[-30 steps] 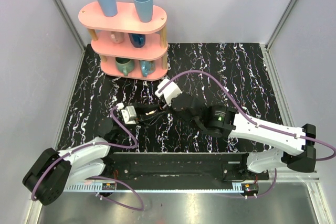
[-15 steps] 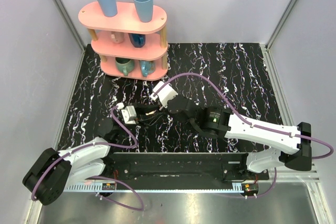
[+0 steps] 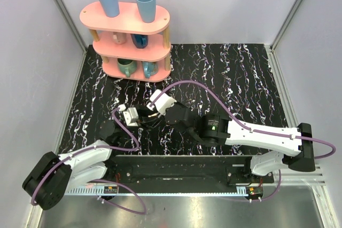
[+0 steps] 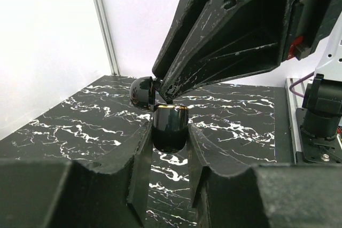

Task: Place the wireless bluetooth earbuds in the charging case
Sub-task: Place the earbud in the charging case.

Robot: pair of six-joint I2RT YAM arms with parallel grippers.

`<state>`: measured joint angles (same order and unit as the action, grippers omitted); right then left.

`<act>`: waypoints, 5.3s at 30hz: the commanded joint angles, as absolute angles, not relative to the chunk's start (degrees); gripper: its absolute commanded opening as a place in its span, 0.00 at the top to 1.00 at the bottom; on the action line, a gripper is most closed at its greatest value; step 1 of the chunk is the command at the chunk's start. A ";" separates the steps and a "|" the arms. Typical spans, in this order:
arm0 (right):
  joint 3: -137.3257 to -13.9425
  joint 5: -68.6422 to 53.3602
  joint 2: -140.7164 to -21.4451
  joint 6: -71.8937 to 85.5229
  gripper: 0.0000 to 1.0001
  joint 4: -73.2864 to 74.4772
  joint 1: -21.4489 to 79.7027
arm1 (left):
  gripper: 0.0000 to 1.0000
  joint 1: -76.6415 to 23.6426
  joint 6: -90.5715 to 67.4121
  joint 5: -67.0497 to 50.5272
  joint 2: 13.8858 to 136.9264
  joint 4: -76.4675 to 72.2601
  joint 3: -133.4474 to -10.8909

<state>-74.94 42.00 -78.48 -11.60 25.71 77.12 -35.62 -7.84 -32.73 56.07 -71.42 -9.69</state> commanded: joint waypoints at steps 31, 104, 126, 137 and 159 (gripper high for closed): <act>-73.30 52.64 -78.92 -18.54 1.00 17.14 80.24 | 1.00 -35.68 -7.82 -28.39 52.21 -77.78 -9.49; -73.12 38.31 -76.81 -14.59 0.90 19.42 80.77 | 1.00 -35.68 -8.09 -27.42 52.47 -77.17 -10.46; -73.13 47.19 -78.75 -19.94 1.00 15.03 81.56 | 1.00 -35.86 -7.47 -27.51 51.51 -76.11 -9.67; -71.72 50.01 -76.64 -21.00 1.00 12.92 81.39 | 1.00 -35.77 -7.65 -27.77 51.07 -76.03 -9.93; -71.01 46.41 -77.52 -24.17 1.00 13.27 81.30 | 1.00 -36.12 -7.21 -29.36 49.13 -73.21 -10.72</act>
<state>-70.41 48.49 -76.90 -24.23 14.59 81.01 -35.77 -7.77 -28.69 50.17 -69.80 -8.84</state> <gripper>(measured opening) 0.201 0.328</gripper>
